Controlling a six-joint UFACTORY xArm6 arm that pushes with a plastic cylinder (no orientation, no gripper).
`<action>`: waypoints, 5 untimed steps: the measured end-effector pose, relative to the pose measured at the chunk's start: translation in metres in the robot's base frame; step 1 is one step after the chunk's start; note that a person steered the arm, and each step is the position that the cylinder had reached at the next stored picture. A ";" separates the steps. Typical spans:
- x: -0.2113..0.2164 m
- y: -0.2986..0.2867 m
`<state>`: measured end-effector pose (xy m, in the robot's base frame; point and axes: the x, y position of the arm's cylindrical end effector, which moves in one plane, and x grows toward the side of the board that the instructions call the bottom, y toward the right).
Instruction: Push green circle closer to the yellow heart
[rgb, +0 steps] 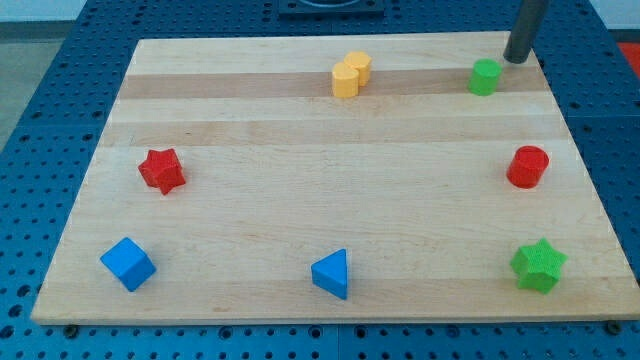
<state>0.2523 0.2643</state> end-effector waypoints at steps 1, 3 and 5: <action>0.037 -0.007; 0.040 -0.015; 0.040 -0.068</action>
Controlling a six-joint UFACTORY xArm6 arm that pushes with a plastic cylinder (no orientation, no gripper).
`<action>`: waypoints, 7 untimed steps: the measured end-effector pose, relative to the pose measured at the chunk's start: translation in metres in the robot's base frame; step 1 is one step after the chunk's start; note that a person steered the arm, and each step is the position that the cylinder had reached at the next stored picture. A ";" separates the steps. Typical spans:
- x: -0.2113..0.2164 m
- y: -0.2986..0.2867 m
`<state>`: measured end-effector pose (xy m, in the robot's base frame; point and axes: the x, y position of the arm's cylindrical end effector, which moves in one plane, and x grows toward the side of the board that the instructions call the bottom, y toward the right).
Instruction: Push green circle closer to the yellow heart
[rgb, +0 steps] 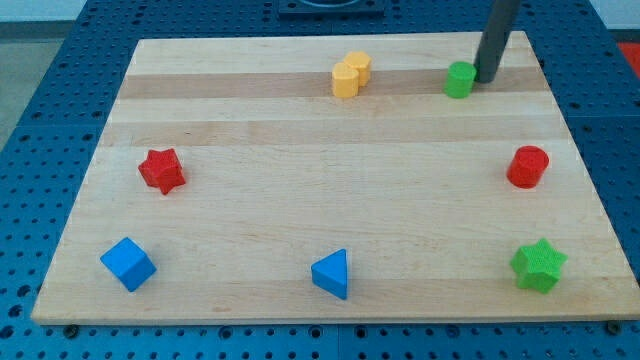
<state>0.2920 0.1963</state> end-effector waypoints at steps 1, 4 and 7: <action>0.000 -0.027; 0.000 -0.102; 0.006 -0.058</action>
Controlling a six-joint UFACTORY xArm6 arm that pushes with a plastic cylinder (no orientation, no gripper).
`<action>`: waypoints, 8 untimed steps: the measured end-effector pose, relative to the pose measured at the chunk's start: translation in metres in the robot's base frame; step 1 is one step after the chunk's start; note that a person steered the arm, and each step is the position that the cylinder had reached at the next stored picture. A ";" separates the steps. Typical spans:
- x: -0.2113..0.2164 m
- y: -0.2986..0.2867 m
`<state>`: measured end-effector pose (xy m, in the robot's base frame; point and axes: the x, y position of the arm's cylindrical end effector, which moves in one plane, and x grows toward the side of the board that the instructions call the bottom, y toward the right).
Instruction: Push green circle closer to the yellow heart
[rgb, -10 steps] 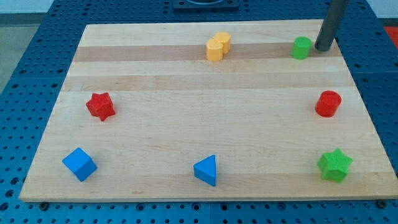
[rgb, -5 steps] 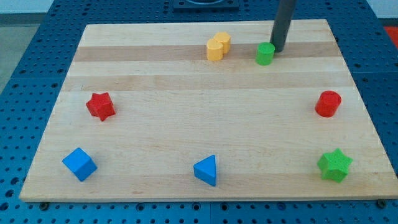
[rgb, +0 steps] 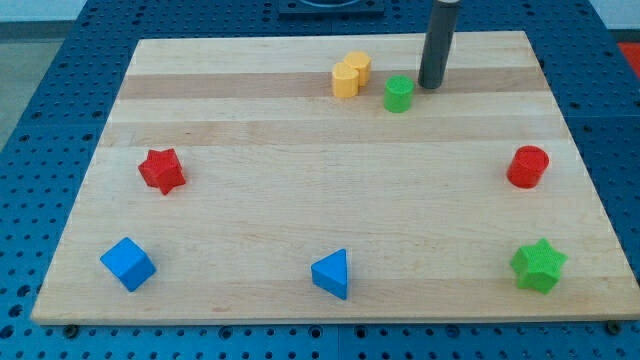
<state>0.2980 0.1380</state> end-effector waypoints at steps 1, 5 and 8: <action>-0.016 0.017; 0.039 -0.020; 0.026 -0.071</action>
